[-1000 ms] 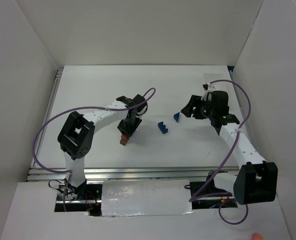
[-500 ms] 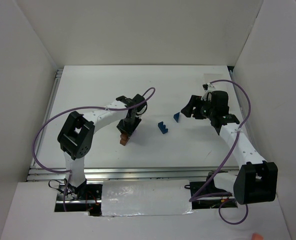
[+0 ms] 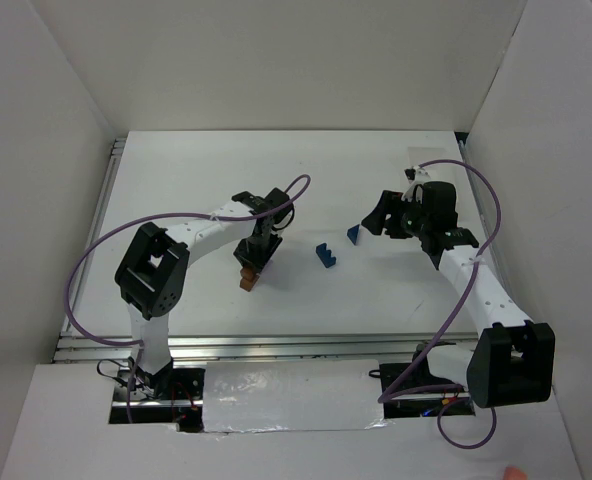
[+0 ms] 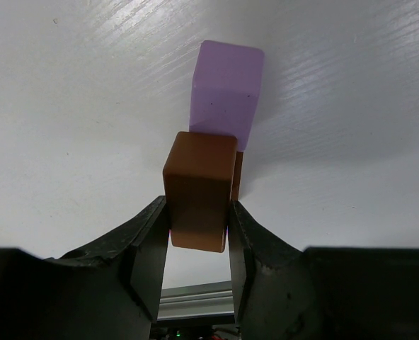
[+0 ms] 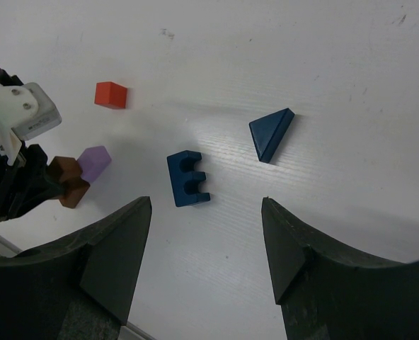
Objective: Build the wood block tower
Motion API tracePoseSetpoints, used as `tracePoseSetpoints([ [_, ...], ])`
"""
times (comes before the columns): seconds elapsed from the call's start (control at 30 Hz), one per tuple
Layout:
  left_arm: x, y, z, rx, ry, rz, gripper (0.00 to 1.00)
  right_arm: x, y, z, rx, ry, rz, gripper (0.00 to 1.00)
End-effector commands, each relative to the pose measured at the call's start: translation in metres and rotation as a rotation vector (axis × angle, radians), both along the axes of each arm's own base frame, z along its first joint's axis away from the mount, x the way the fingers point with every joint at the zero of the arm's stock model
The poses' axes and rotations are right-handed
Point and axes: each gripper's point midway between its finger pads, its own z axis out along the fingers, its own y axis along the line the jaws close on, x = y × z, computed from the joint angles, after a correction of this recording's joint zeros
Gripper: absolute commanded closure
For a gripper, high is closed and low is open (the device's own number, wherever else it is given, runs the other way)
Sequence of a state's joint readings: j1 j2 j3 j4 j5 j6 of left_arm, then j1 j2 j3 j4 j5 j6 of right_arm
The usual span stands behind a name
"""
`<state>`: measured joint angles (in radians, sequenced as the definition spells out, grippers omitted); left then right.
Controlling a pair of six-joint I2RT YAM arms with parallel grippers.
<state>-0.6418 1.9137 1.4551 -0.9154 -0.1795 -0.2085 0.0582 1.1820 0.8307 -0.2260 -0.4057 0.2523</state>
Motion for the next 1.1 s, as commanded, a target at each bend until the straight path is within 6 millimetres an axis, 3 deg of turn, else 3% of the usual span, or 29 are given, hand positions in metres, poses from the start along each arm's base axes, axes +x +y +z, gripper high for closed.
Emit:
tracePoseSetpoints([
  [0.0,0.0036,-0.005,0.0055,-0.019,-0.005,-0.009,0.54,0.0045,-0.0004,0.0112,-0.003,-0.031,0.008,0.29],
  [0.53,0.0031,-0.0125,0.0097,-0.06,0.0,-0.011,0.55,0.005,-0.0009,0.0115,-0.001,-0.031,0.008,0.29],
  [0.83,0.002,-0.006,0.0028,-0.022,0.007,-0.001,0.55,0.0041,-0.0013,0.0125,-0.006,-0.037,0.007,0.29],
  [1.0,0.002,-0.0045,0.0024,-0.014,0.007,-0.001,0.49,0.004,-0.0013,0.0121,-0.006,-0.034,0.007,0.29],
  [1.07,0.0019,-0.0051,0.004,-0.02,0.004,-0.002,0.42,0.0042,-0.0005,0.0127,-0.005,-0.037,0.01,0.29],
])
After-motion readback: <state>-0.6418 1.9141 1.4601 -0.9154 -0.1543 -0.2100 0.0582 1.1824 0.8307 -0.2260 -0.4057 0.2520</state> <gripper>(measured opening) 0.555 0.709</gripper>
